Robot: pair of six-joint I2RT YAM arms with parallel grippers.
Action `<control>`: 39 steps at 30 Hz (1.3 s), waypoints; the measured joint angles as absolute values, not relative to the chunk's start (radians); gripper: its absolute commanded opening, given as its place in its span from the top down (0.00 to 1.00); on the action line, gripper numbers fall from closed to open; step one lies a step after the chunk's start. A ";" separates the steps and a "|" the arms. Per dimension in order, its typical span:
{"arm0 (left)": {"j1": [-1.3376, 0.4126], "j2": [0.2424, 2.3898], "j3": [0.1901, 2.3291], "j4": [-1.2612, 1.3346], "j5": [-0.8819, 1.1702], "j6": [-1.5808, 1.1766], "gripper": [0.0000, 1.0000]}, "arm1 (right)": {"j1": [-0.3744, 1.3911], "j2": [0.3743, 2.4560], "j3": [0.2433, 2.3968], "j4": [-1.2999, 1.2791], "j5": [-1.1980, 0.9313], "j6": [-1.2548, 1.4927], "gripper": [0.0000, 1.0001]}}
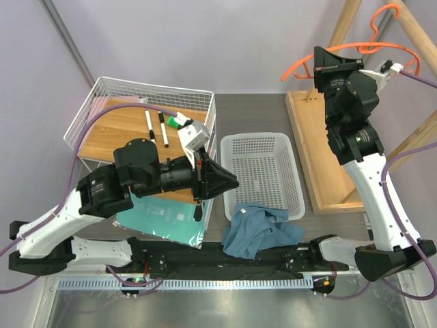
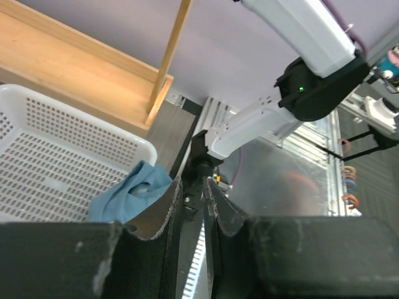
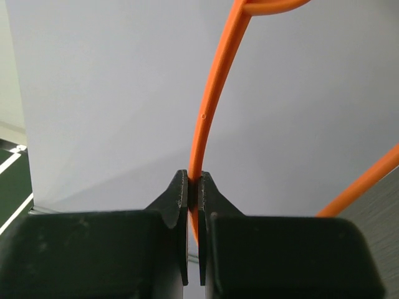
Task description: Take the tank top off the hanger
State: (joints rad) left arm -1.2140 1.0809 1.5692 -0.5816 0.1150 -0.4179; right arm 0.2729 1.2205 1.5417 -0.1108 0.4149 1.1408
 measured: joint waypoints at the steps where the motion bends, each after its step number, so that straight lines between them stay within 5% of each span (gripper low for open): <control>1: -1.214 1.087 1.571 -0.580 0.108 -0.408 0.82 | 0.273 1.221 1.539 -0.105 0.430 1.144 0.99; 20: -1.123 1.266 1.724 -0.573 0.132 -0.352 0.86 | 0.266 1.221 1.538 -0.049 0.698 1.167 0.99; 39: -1.104 1.125 1.636 -0.311 0.499 -0.554 0.52 | 0.238 1.203 1.548 -0.212 0.765 1.367 0.99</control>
State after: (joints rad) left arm -1.1038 1.1252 1.6356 -0.3115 0.4992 -0.5545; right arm 0.2379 1.2030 1.5482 -0.2115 0.7654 1.3666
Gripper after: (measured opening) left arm 0.458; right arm 0.061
